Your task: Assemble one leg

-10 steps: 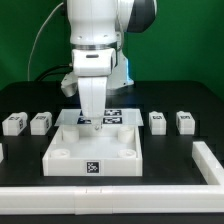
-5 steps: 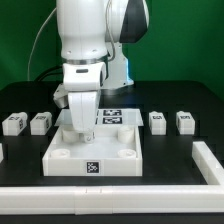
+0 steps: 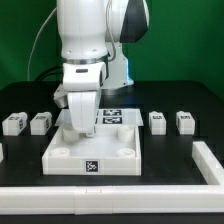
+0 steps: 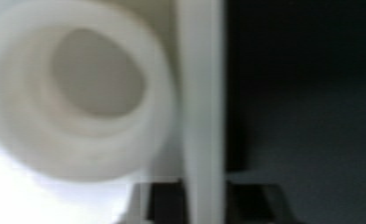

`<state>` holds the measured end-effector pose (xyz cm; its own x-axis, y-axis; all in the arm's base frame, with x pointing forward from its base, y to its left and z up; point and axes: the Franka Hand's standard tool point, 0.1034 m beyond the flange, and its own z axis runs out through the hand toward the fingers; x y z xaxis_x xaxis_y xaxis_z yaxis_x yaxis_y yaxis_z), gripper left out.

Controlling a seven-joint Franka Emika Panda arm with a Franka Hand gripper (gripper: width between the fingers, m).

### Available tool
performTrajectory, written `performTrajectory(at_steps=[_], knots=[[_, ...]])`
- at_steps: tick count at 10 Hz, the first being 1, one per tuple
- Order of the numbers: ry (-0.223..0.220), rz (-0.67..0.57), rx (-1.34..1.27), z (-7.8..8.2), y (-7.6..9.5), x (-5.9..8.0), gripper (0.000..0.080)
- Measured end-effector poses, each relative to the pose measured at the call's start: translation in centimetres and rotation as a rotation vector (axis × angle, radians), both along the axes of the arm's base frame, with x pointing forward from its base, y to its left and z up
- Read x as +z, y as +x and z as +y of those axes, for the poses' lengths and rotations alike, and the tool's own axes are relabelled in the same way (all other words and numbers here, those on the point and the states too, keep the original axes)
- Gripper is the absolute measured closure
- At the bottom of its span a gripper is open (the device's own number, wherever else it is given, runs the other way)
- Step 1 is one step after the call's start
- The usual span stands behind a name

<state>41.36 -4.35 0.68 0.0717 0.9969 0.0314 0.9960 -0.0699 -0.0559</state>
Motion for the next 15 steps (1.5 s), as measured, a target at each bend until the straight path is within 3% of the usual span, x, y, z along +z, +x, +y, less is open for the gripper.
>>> performTrajectory(at_steps=[5,8,12,15], knots=[[0.000,-0.001,0.002,0.1,0.1,0.0,0.0741],[0.011,-0.008,0.036,3.7,1.2,0.1,0.0740],[0.021,-0.022,0.065,8.0,5.1,0.0,0.0739],[0.022,-0.033,0.032,9.1,7.1,0.0,0.0739]])
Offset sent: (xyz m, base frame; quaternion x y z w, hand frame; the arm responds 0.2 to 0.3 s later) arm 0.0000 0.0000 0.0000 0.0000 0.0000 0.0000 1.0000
